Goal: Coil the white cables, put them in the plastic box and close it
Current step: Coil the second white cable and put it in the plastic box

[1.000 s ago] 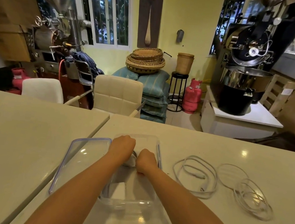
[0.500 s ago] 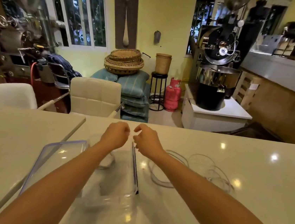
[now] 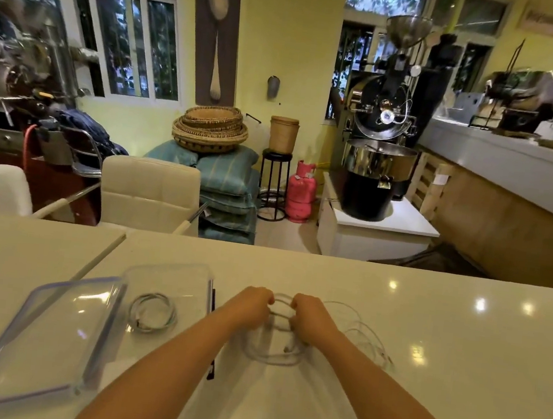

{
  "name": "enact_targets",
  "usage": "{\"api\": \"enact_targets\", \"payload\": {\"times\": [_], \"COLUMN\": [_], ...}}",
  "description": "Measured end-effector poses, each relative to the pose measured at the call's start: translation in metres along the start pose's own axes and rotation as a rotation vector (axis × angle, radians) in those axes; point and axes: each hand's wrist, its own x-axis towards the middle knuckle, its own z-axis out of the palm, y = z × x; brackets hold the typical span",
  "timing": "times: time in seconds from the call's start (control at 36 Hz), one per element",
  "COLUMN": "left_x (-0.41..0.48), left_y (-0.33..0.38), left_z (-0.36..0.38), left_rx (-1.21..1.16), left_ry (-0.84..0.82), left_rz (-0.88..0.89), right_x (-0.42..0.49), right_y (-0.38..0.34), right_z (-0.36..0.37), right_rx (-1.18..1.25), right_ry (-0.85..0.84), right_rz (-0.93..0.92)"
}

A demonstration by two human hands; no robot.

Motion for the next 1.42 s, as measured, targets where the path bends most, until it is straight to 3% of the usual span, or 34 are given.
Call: {"api": "enact_targets", "payload": {"times": [0.25, 0.42, 0.56, 0.67, 0.92, 1.03, 1.19, 1.42], "left_x": [0.007, 0.007, 0.004, -0.001, -0.017, -0.027, -0.039, -0.057], "left_y": [0.002, -0.002, -0.004, -0.004, 0.014, 0.027, 0.043, 0.063], "left_z": [0.011, 0.009, 0.0, -0.015, -0.05, -0.058, -0.072, -0.091], "left_rx": [0.173, 0.179, 0.025, -0.171, -0.761, -0.883, -1.18, -1.464], "left_ry": [-0.011, 0.022, 0.062, 0.185, 0.264, 0.244, 0.163, -0.008], "left_rz": [-0.001, 0.003, -0.007, 0.01, 0.082, 0.124, 0.151, 0.387], "right_x": [0.008, 0.004, 0.002, 0.001, -0.003, -0.005, -0.012, -0.029], "right_y": [0.001, 0.0, 0.003, 0.008, 0.016, 0.015, 0.013, 0.004], "right_z": [0.006, 0.009, -0.005, -0.017, -0.022, -0.025, -0.043, -0.079], "right_rx": [-0.221, -0.202, -0.085, 0.072, 0.341, 0.406, 0.467, 0.544], "right_ry": [-0.137, -0.07, 0.047, 0.115, 0.039, 0.057, 0.401, 0.699], "right_rz": [-0.027, -0.054, -0.111, -0.116, -0.077, -0.069, -0.117, -0.295]}}
